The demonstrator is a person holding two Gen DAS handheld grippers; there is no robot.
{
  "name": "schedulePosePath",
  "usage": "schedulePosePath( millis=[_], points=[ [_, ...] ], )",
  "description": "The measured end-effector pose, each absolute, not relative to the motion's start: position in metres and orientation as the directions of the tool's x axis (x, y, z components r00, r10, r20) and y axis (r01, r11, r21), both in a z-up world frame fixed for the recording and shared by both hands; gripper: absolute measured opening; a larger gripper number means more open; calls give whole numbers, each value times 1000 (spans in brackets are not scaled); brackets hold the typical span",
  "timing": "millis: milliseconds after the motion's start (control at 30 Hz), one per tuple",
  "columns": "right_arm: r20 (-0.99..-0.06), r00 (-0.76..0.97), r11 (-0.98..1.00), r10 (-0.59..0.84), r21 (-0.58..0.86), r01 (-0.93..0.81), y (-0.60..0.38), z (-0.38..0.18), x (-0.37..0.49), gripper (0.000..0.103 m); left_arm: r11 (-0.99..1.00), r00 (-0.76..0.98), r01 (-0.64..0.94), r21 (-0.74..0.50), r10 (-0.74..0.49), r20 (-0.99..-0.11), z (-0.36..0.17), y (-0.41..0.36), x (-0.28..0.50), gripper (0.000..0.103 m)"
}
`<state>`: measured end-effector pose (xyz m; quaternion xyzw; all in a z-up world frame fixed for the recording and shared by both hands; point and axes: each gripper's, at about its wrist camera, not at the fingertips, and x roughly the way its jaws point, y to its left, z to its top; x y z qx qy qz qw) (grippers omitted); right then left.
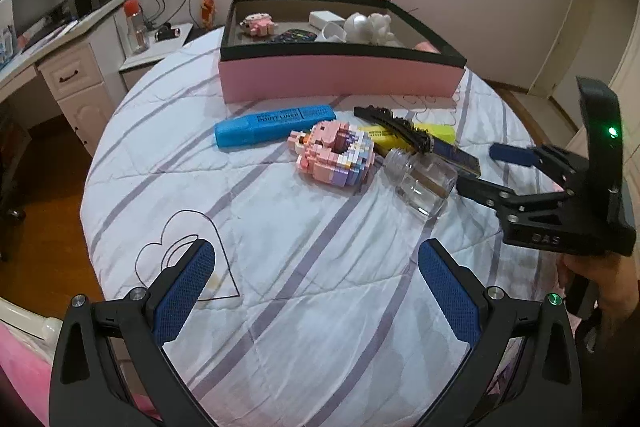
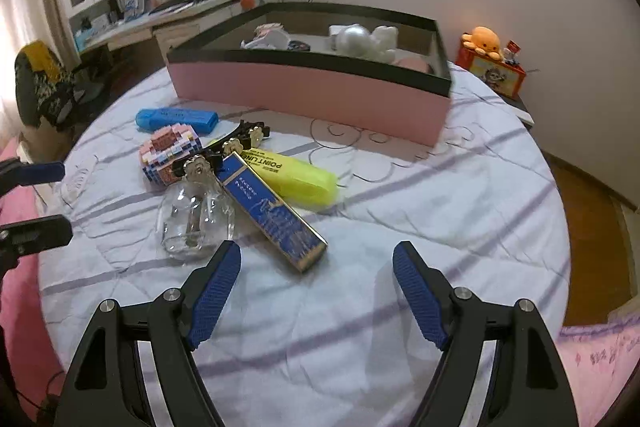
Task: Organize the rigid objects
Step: 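Move both tools back over the remaining items on the bed, then grasp the glass perfume bottle with the left tool while the right tool grasps the blue lighter box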
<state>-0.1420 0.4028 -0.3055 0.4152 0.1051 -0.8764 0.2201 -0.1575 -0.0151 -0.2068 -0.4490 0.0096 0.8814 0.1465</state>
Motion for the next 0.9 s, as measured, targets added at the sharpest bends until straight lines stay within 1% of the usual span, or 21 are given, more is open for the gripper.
schedulePosePath(
  millis=[33, 100, 200, 233, 267, 300, 367, 400, 533, 633, 767, 900],
  points=[
    [-775, -559, -876, -295, -14, 481, 399, -307, -144, 77, -956, -550, -271, -114, 250, -797, -208, -14, -158, 103],
    [-775, -551, -865, -309, -11, 502, 395, -309, -147, 65, -955, -544, -276, -110, 250, -801, -210, -14, -158, 103],
    [-780, -542, -855, -313, -17, 518, 392, -312, -150, 57, -956, -537, -272, -108, 244, -807, -212, -14, -160, 103],
    [-779, -535, -850, -327, -5, 527, 392, -311, -148, 47, -958, -537, -266, -106, 239, -809, -213, -15, -161, 103],
    [-778, -530, -847, -338, 6, 531, 393, -310, -146, 40, -960, -537, -260, -106, 235, -810, -214, -15, -162, 103],
    [-778, -527, -847, -342, 12, 532, 394, -309, -145, 37, -961, -537, -254, -111, 236, -810, -214, -16, -163, 103],
    [-777, -519, -847, -357, 34, 531, 399, -308, -140, 28, -961, -538, -243, -129, 244, -807, -214, -15, -166, 103],
    [-776, -514, -847, -365, 47, 530, 402, -308, -138, 26, -960, -537, -240, -143, 254, -805, -214, -13, -167, 103],
    [-776, -517, -876, -361, 92, 473, 429, -307, -130, 26, -958, -540, -237, -164, 270, -797, -214, 4, -171, 103],
    [-780, -548, -912, -302, 69, 405, 450, -305, -126, 25, -962, -549, -215, -168, 261, -794, -215, 24, -176, 103],
    [-777, -554, -927, -298, 98, 361, 473, -305, -126, 24, -959, -534, -194, -206, 279, -799, -219, 48, -185, 103],
    [-769, -553, -923, -322, 125, 363, 479, -307, -126, 24, -968, -528, -180, -173, 243, -813, -226, 71, -194, 103]
  ],
)
